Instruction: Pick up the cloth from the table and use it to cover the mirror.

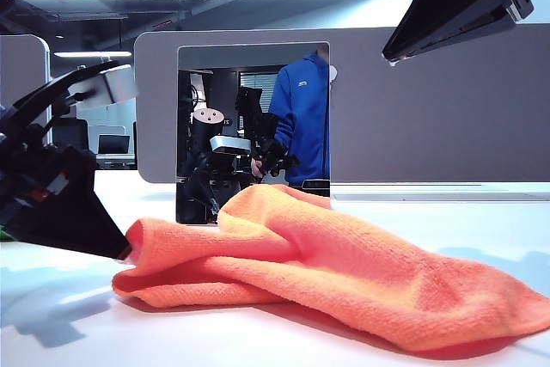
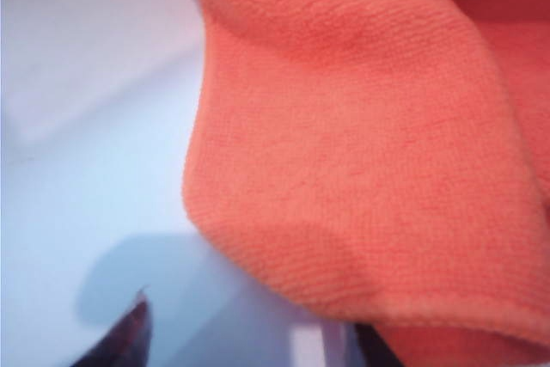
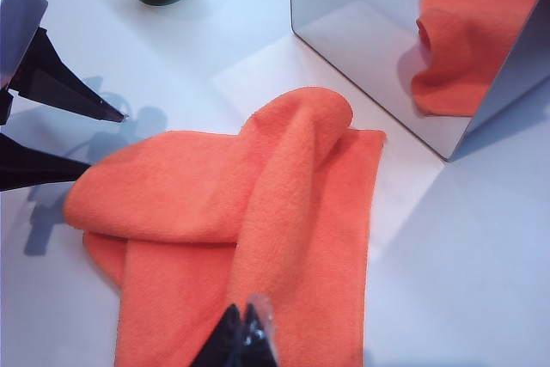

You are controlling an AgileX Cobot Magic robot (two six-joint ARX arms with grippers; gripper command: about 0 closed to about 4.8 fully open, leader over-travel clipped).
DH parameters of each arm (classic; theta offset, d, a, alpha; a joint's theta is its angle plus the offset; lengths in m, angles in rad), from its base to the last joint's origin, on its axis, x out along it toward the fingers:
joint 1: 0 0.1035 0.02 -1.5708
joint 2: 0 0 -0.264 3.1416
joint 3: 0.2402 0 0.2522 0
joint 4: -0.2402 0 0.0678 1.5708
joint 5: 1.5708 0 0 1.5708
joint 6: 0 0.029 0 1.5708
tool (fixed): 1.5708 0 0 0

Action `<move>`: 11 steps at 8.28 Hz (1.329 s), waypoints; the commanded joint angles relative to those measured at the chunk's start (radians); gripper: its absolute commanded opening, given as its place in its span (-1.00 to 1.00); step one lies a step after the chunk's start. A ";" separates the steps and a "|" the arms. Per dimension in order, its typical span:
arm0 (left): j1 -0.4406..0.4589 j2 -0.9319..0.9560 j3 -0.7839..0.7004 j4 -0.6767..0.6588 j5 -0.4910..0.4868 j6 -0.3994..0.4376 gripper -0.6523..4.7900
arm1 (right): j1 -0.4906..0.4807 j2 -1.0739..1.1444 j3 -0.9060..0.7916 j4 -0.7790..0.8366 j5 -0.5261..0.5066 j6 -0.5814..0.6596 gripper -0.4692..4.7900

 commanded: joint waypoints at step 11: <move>-0.002 0.135 0.003 0.570 -0.016 -0.071 -0.78 | 0.000 0.002 0.004 0.017 -0.008 0.002 -0.83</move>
